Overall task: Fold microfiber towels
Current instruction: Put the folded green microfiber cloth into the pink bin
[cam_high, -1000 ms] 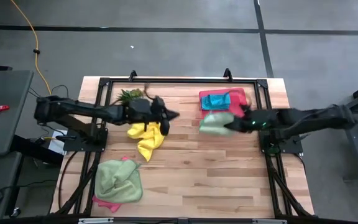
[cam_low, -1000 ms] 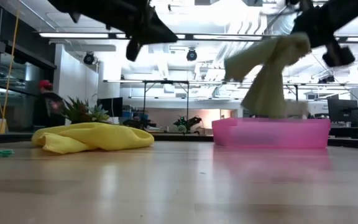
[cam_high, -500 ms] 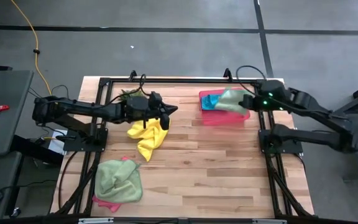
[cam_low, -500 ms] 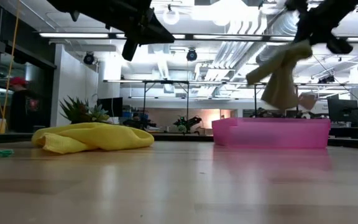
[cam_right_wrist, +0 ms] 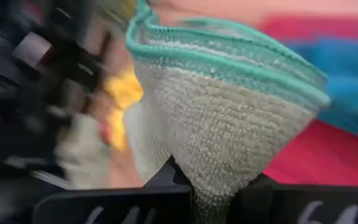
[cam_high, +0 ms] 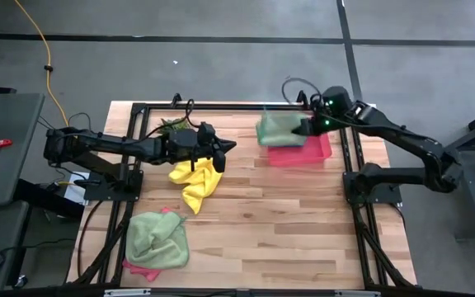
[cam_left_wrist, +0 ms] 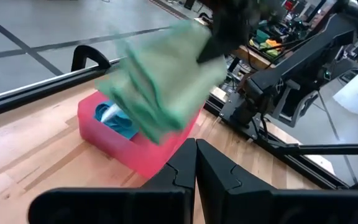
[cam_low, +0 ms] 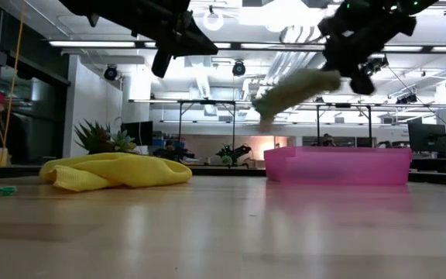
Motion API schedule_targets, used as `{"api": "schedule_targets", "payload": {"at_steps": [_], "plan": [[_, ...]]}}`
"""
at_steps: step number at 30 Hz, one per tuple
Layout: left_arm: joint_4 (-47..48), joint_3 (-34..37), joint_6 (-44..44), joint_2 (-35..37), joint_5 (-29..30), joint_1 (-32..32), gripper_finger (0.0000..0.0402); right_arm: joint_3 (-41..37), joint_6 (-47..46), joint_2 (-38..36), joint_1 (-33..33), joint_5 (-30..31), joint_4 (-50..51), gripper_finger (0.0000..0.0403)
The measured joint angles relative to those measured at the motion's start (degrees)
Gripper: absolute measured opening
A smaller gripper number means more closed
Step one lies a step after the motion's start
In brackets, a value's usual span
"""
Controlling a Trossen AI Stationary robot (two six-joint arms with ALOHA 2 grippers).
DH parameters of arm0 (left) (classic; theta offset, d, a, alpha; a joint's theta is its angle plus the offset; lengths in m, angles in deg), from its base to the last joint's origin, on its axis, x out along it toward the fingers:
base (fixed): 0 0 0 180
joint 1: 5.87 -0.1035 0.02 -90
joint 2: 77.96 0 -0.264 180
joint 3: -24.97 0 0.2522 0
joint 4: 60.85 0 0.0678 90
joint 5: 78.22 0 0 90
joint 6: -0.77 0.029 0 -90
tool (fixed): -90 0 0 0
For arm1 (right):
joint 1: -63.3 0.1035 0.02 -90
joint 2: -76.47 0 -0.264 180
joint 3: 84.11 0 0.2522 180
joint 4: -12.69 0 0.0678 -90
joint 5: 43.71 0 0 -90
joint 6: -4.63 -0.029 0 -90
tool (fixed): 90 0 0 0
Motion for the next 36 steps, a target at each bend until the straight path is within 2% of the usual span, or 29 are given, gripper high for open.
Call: {"api": "schedule_targets", "payload": {"at_steps": [4, 13, 15, 19, 21, 26, 31, 36], "plan": [[0.02, 0.00, -0.50, 0.00, 1.28, 0.00, 0.0000, -0.09, 8.30, 0.86, -1.20, 7.98, 10.75, 0.0001], [0.04, 0.00, -0.86, 0.00, 2.30, 0.00, 0.0000, 0.43, 12.19, 7.76, -4.88, 7.80, 12.69, 0.0000], [0.14, -0.02, -0.94, 0.00, 2.32, 0.00, 0.0000, 1.92, 12.03, 7.72, -4.98, 4.89, 9.98, 0.0000], [0.90, -0.02, -0.96, 0.00, 3.00, -0.12, 0.0000, 4.65, 9.21, 7.65, -4.49, -5.29, 6.35, 0.0000], [1.31, -0.02, -0.91, 0.00, 3.83, -0.13, 0.0000, 4.79, 8.10, 7.63, -3.47, -7.85, 5.01, 0.0000], [1.37, -0.02, 0.32, 0.02, 4.12, -0.15, 0.0000, -0.99, 7.55, 7.65, -2.07, -5.36, 4.28, 0.0000], [1.38, -0.02, 0.50, 0.02, 4.14, -0.15, 0.0000, -8.47, 6.11, 7.52, -4.12, -3.39, -0.21, 0.0000], [1.38, -0.02, 0.27, 0.02, 4.62, -0.15, 0.0000, -10.89, 6.52, 7.36, -5.62, 0.65, 0.47, 0.0000]]}}
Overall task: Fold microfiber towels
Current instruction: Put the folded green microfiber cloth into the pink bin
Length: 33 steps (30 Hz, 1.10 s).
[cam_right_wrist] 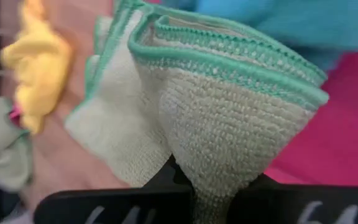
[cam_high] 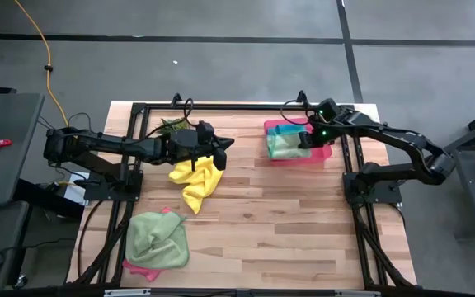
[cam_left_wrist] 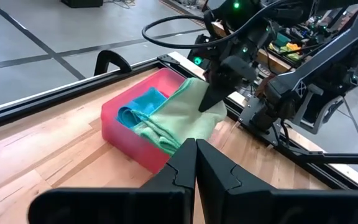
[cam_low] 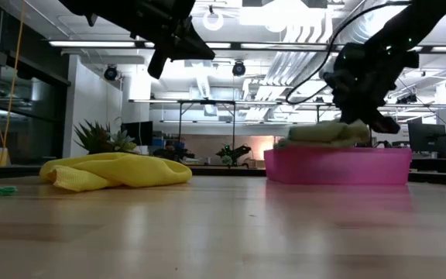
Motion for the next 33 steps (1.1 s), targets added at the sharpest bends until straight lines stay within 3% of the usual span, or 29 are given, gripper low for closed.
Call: {"api": "schedule_targets", "payload": {"at_steps": [5, 15, 21, 33], "plan": [[0.00, 0.00, -0.14, 0.00, 0.52, 0.00, 0.0000, -0.15, 1.49, 0.34, -1.17, 4.02, 0.58, 0.0000], [0.00, 0.00, -0.19, 0.00, 0.52, 0.00, 0.0000, -0.21, 2.00, 8.12, 2.37, 2.65, -1.71, 0.0000], [-0.01, 0.00, -0.38, 0.00, 0.69, 0.00, 0.0000, -0.19, -2.98, 8.98, 3.69, 0.44, -6.84, 0.0002], [-0.17, 0.00, -0.32, 0.02, 0.72, -0.01, 0.0000, -0.19, -7.86, 9.03, 3.71, 6.06, -2.70, 0.0019]]}}
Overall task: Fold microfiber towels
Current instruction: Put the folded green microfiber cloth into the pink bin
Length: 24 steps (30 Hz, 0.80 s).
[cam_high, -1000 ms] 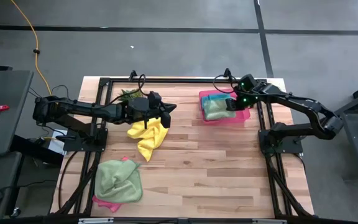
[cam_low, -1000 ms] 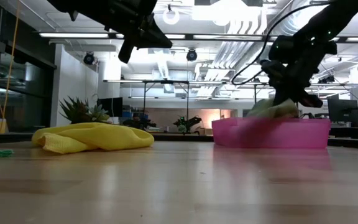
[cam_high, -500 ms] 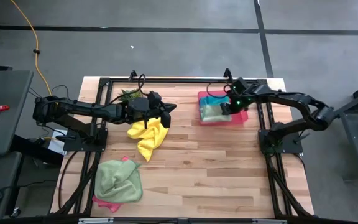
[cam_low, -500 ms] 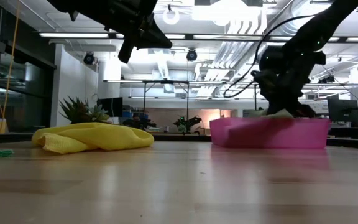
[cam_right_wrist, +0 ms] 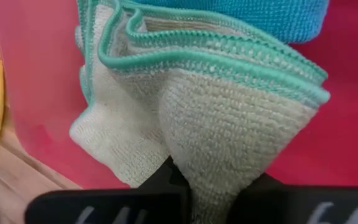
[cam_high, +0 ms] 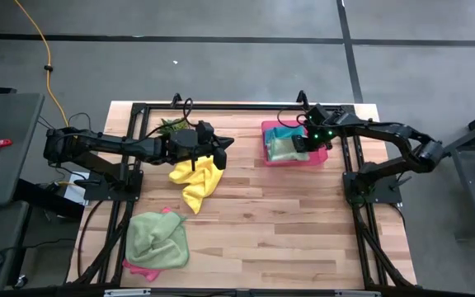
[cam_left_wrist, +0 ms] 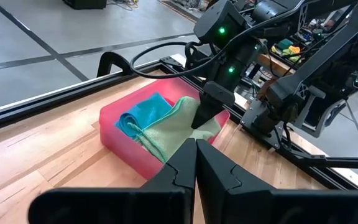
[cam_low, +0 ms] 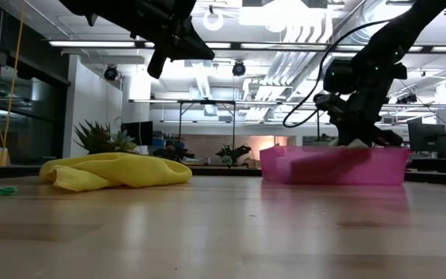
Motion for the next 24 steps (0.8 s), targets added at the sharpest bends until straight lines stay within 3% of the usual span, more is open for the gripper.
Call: {"api": "schedule_targets", "payload": {"at_steps": [9, 14, 24], "plan": [[0.00, 0.00, 0.09, -0.01, 0.00, 0.00, 0.0000, 0.00, -0.58, 0.00, 0.09, 0.26, 0.57, 0.0105], [-0.01, 0.00, 0.11, -0.02, 0.00, 0.00, 0.0000, 2.11, 4.34, -0.02, -0.92, 4.01, 8.10, 0.0156], [0.03, 0.00, 0.11, 0.01, -0.02, -0.01, 0.0000, 12.83, 8.00, -1.38, -1.08, 12.20, 21.54, 0.0169]]}}
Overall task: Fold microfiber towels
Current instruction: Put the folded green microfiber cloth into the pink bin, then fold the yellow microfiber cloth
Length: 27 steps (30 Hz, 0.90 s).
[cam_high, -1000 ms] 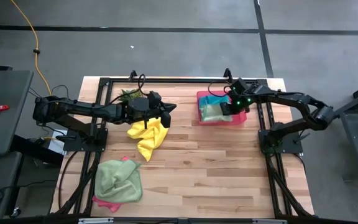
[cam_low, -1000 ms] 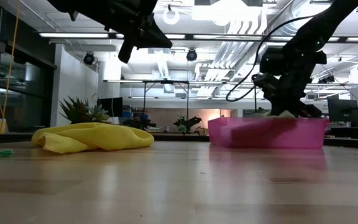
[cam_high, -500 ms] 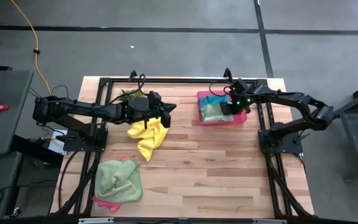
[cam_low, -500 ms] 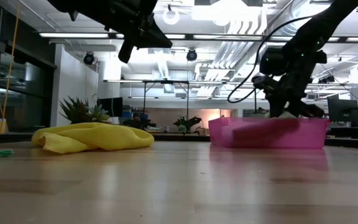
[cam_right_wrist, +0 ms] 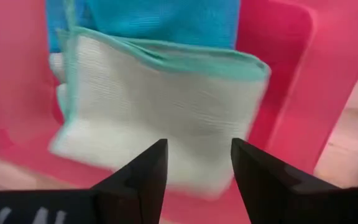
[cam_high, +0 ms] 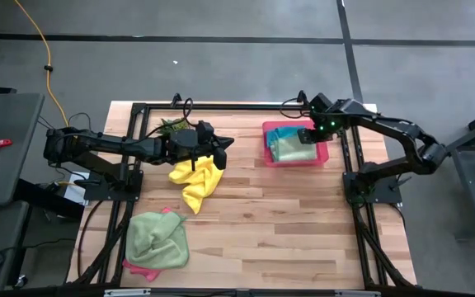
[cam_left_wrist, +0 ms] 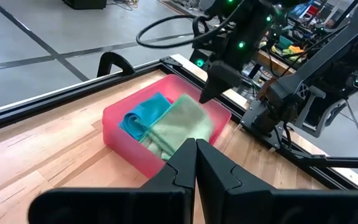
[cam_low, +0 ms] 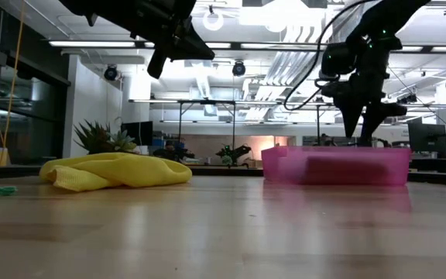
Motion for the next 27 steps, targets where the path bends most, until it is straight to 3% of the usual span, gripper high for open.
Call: {"api": "schedule_targets", "payload": {"at_steps": [5, 10, 13, 16, 18, 27], "plan": [[0.04, 0.00, 0.00, -0.02, 0.02, 0.00, 0.0000, 0.15, -0.26, -0.03, 0.09, -0.39, 1.05, 0.0169], [0.15, 0.00, -0.05, 0.00, -0.01, 0.00, 0.0000, 0.15, -1.47, -0.96, 0.41, 6.62, -4.29, 0.0153], [0.45, 0.00, -0.44, -0.02, -0.01, 0.02, 0.0000, 0.15, -3.01, -0.47, 0.28, 10.00, -7.87, 0.0108], [1.43, 0.00, -0.46, 0.00, -0.01, 0.01, 0.0000, 0.11, -4.04, 1.15, 0.43, 12.84, -10.89, 0.0033], [1.79, 0.00, -0.48, 0.00, -0.01, 0.02, 0.0000, 0.11, -3.90, 2.63, 0.41, 13.60, -12.47, 0.0011], [2.37, 0.00, -0.17, 0.00, 0.21, -0.04, 0.0000, 0.06, -4.74, 9.24, 0.87, 15.21, -13.30, 0.0006]]}}
